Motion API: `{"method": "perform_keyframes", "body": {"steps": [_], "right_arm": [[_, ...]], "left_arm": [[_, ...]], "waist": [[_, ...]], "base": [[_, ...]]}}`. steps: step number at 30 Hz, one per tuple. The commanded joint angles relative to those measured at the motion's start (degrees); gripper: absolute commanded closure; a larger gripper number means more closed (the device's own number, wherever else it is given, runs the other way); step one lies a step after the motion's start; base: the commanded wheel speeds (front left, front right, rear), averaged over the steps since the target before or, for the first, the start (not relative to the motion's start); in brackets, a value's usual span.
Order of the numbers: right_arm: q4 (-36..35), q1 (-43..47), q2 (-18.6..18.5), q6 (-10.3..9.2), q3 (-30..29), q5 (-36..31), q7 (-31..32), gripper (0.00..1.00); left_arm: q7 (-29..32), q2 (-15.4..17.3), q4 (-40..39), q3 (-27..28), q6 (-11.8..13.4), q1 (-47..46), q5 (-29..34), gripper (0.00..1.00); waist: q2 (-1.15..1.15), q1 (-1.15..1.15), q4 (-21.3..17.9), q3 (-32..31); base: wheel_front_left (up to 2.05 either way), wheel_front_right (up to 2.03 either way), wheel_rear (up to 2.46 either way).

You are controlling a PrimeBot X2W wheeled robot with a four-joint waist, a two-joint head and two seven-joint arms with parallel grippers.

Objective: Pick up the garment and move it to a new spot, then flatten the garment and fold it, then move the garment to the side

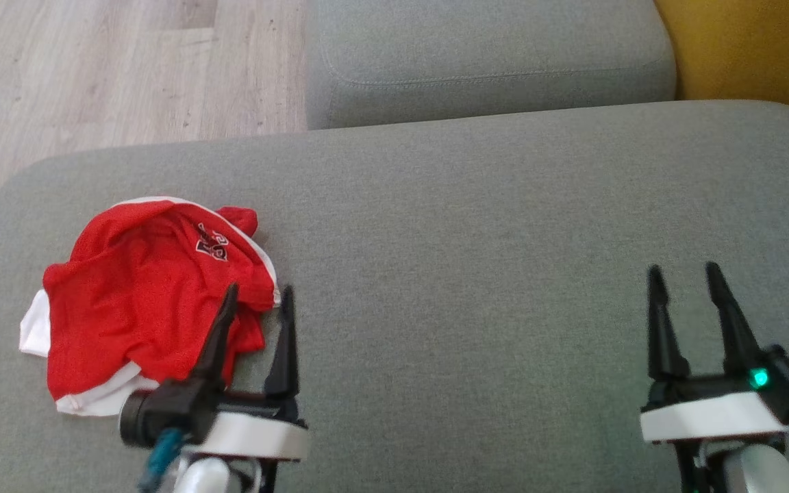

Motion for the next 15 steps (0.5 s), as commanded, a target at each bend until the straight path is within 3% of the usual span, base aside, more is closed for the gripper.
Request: {"method": "perform_keyframes", "body": {"steps": [1,6,15], "right_arm": [[-1.13,-0.55,-0.62,-0.04,0.64,2.77,-0.61,0.0],[0.5,0.59,-0.62,-0.04,1.09,4.51,-0.61,0.0],[2.45,0.41,-0.62,-0.04,1.46,4.61,-0.61,0.0]], "left_arm": [[-0.53,-0.33,-1.83,3.16,-0.97,-0.41,-2.14,0.0],[-0.53,-0.91,-1.95,6.23,-3.34,1.42,-8.71,0.0],[-0.54,-0.97,1.74,4.8,-2.84,1.24,-10.33,0.0]], "waist": [[0.0,0.0,-0.06,-0.21],[0.0,0.0,-0.18,-0.45],[0.0,0.0,0.02,-0.78]], "base": [[0.0,0.0,0.0],[0.0,0.0,0.0],[0.0,0.0,0.0]]}}
